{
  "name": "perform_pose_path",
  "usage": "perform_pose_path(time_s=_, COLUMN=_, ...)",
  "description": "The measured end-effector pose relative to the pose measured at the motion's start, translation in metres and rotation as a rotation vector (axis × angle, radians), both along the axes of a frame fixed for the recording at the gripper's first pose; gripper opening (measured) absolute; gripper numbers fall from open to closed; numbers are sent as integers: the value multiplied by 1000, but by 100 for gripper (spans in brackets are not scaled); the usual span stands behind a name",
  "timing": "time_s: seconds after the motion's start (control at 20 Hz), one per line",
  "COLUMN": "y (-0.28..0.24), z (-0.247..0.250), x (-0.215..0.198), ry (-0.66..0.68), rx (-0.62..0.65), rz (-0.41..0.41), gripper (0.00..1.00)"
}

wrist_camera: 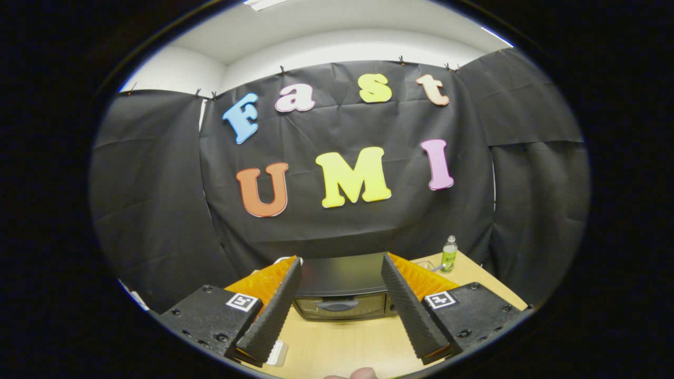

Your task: Open the toaster oven, put the food inside, and close the toaster oven door.

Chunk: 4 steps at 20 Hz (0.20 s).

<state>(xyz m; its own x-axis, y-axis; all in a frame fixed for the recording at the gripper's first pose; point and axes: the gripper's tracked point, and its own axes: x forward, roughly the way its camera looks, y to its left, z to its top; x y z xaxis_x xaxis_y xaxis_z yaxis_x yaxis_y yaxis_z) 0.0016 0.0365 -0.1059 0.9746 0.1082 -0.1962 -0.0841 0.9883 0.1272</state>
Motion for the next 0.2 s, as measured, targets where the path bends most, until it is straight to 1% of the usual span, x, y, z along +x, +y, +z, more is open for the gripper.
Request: perform_pose_path(time_s=0.2, y=4, z=3, x=5, ry=-5, rx=-1, rz=3, gripper=100)
